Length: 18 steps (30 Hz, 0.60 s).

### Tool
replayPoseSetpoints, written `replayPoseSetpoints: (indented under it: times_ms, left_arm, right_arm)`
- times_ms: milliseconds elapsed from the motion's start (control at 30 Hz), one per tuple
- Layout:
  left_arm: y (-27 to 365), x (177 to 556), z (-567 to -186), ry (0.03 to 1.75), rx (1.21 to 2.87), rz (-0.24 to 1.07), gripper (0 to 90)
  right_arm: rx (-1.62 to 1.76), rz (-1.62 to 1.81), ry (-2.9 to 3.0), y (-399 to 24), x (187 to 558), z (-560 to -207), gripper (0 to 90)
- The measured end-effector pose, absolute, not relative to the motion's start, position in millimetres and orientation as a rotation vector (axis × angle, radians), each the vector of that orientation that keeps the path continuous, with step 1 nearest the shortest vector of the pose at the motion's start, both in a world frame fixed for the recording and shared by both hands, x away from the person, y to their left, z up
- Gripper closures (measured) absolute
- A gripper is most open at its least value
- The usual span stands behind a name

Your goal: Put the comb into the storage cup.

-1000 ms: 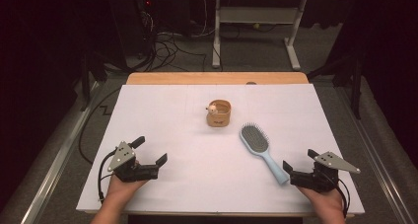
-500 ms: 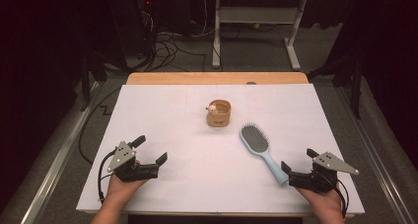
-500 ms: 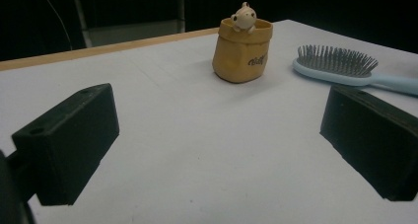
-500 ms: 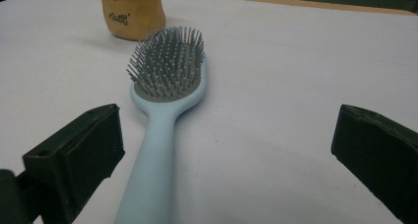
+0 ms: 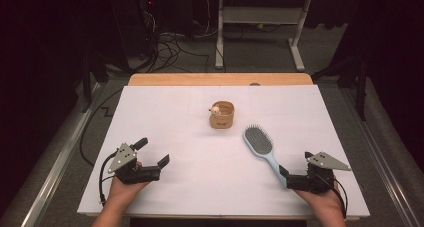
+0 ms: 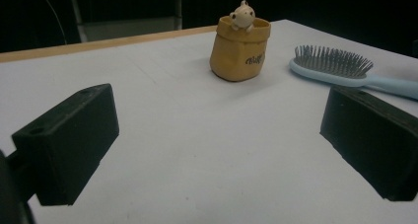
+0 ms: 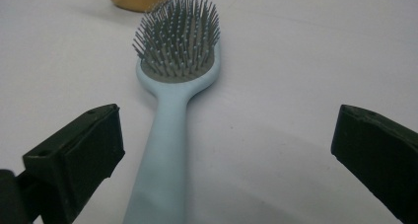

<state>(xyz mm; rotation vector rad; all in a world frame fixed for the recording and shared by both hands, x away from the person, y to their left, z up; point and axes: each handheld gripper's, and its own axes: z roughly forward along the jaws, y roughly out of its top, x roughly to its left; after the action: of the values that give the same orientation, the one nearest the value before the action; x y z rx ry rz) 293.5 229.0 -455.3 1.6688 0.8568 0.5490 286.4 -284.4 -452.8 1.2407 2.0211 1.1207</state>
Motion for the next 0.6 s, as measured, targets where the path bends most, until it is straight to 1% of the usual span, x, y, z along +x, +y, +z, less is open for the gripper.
replayPoseSetpoints:
  times_ms: [333,600]
  left_arm:
    - [228.2,293.6,-456.6,0.836,1.706,0.574,1.9]
    - [226.0,293.3,-456.5,0.826,1.705,0.573,1.9]
  right_arm:
    - [1.276,0.989,2.142,-274.1,295.7,-456.0,0.5]
    - [1.279,0.905,2.219,-268.8,299.7,-456.5,0.5]
